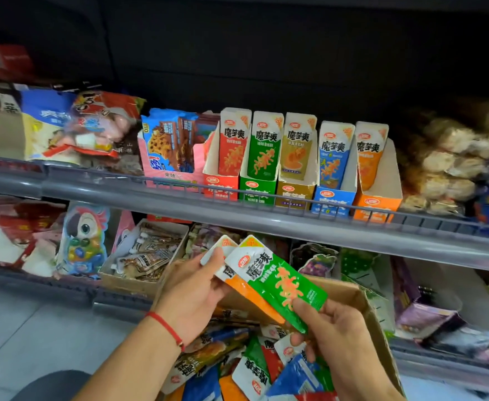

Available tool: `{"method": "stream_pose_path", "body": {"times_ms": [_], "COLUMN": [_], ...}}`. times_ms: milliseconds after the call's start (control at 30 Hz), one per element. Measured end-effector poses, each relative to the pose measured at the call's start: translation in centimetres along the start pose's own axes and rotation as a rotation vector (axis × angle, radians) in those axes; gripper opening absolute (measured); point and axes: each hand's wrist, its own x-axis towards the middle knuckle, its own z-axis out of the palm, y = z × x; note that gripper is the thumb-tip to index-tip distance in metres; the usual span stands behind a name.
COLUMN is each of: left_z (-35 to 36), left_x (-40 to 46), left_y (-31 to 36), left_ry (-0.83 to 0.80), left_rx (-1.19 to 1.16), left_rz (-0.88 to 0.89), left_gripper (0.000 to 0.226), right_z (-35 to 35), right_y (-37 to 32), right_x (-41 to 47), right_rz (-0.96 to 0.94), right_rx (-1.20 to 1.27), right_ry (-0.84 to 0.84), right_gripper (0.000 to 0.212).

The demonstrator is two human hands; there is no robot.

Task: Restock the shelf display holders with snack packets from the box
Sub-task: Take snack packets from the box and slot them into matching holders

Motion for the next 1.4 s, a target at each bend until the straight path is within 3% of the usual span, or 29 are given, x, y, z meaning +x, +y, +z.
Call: {"method": "stream_pose_path", "body": {"times_ms": [100, 200, 267, 333, 433, 500, 600, 700, 867, 1067, 1200, 1400], "left_z": [-0.2, -0.7, -0.8, -0.7, -0.4, -0.5, -1.2, -1.8, -2.4, -3.1, -3.2, -3.4], "left_x": [-0.2, 0.0, -0.1, -0.2, -0.5, -0.7, -0.2, 1.4, 3.5, 4.0, 4.4, 4.2], "left_y": [-0.3, -0.4, 0.0, 0.6, 1.2, 1.5, 2.2, 3.6, 5.7, 6.7, 7.2, 7.6], "left_ry": [-0.041, 0.045, 0.075, 0.061, 0.052, 0.052, 0.090, 0.195, 0.277, 0.365, 0.395, 0.416], "left_rx": [0.146, 0.442, 0.552, 0.634, 0.666, 0.673, 0.689, 0.706, 0.695, 0.597, 0.582, 0.542], "left_rz": [0.099, 0.270, 0.334, 0.376, 0.461, 0.505, 0.562, 0.623, 0.635, 0.602, 0.569, 0.547], "left_gripper": [0.022, 0.022, 0.025, 0.030, 0.024, 0.024, 0.022, 0.012, 0.015, 0.023, 0.022, 0.020], "right_z": [0.7, 0.7, 0.2, 0.4, 2.4, 3.8, 4.5, 3.7, 2.8, 4.7, 6.6, 8.4], "right_y": [-0.2, -0.8, -1.4, -2.5, -5.1, -6.7, -8.8, -12.5, -21.6, -27.3, -26.8, -24.8], "right_x": [-0.1, 0.0, 0.3, 0.9, 2.3, 3.4, 4.1, 5.0, 8.4, 14.5, 18.3, 21.2], "right_rz": [0.031, 0.020, -0.192, -0.541, -0.753, -0.814, -0.878, -0.857, -0.969, -0.945, -0.909, -0.907], "right_rx": [-0.149, -0.452, -0.783, -0.930, -0.927, -0.963, -0.959, -0.807, -0.531, -0.498, -0.635, -1.154], "right_ry": [-0.028, -0.051, 0.089, 0.162, -0.042, -0.085, -0.019, 0.032, 0.314, 0.484, 0.474, 0.354], "right_gripper": [0.022, 0.039, 0.045, 0.045, 0.068, 0.062, 0.032, 0.013, 0.008, 0.012, 0.017, 0.017]}}
